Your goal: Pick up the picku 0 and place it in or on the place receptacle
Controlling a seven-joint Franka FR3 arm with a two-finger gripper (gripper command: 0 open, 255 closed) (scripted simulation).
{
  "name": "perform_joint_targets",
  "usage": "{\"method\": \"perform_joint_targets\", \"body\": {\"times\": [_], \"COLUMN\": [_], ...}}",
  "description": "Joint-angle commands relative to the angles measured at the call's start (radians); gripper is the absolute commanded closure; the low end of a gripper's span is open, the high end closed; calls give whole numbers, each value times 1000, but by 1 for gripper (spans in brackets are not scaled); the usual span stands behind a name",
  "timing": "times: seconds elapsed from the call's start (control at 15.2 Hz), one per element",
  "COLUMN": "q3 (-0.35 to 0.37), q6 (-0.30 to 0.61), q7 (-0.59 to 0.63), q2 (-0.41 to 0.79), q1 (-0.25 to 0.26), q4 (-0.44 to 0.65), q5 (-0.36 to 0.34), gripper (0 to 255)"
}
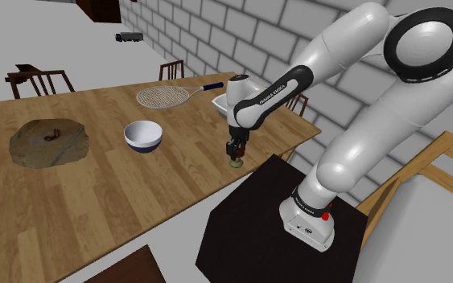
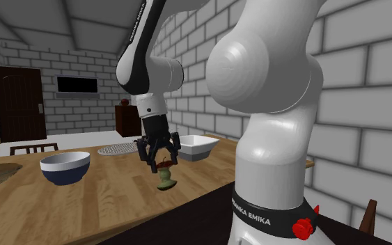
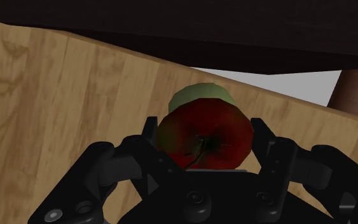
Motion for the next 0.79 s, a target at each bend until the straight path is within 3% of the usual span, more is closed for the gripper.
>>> {"method": "perform_joint_targets", "body": {"times": [0.0,0.73], "q3": [0,-2], "q6": [-35,-224], "q7": [-5,-30], "q2": [-34,-178], "q1": [2,10], "q4": [1,46], "q5": [7,28], "gripper": [255,255]}}
